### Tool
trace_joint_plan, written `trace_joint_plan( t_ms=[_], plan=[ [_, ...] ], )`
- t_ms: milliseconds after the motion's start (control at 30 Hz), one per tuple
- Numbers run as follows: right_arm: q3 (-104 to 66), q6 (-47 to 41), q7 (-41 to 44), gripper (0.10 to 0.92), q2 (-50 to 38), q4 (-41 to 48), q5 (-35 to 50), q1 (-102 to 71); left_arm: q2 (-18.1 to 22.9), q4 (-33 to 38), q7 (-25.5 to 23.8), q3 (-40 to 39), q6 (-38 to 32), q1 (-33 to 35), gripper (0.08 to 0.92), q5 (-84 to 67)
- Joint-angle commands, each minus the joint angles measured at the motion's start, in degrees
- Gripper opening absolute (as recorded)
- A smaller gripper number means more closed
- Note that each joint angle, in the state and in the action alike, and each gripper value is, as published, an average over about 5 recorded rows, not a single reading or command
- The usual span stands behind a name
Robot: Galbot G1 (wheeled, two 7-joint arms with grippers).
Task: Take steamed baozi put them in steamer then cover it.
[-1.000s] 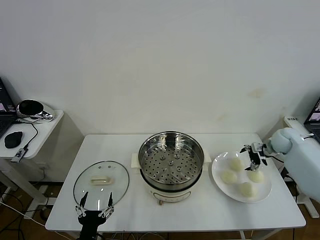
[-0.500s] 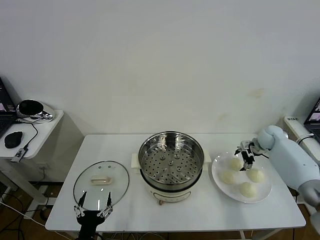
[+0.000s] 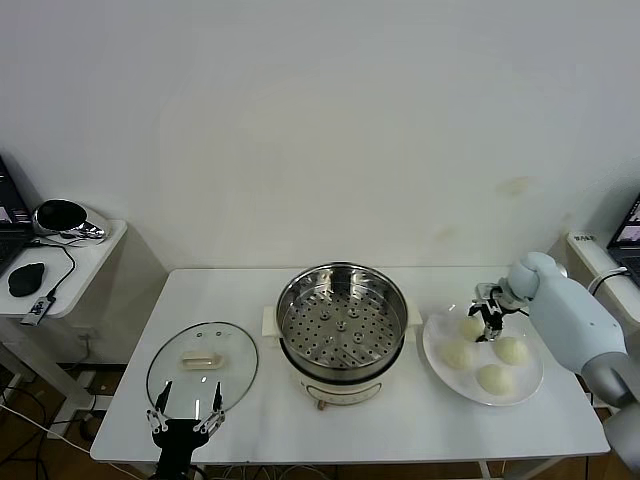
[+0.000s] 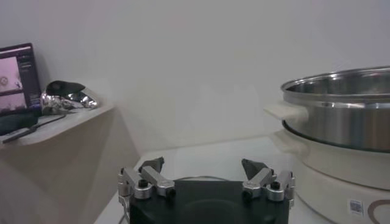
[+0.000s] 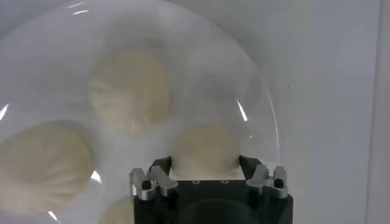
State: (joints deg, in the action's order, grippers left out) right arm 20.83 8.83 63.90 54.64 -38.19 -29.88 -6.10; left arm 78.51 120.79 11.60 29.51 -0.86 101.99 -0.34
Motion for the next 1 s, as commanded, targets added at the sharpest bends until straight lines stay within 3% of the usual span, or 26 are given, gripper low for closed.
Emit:
trace_joint_plan(
  t_ms=[33,200,533,700,1000],
  plan=[
    [1.62,0.01,0.17,0.588,-0.51,-1.39,1.20,0.78,-0.07,0.28,0.03,-0.02,0.00,0.00,0.823,-0.01],
    [6.19,-1.35,1.54,0.585,-5.81,-10.28,7.82,2.93,-0.37,0.53,0.01,-0.06,0.12,-0.31,0.823,-0.34],
    [21.95,-5.36,2.32,0.586,-19.21,-30.91,31.19,22.11,-1.60,1.07,0.23,-0.10,-0.04,-0.79,0.823,-2.39],
    [30.80,-4.67,0.98,0.590,-16.65,-34.23,38.68,33.13,-2.00,1.48,0.42,-0.07,-0.44,-0.52,0.823,-2.57],
    [44.26,-0.49,-2.82,0.599,-3.07,-35.25,44.43,42.24,-1.87,1.19,0.53,0.12,-0.35,-1.34,0.823,-3.30]
  ],
)
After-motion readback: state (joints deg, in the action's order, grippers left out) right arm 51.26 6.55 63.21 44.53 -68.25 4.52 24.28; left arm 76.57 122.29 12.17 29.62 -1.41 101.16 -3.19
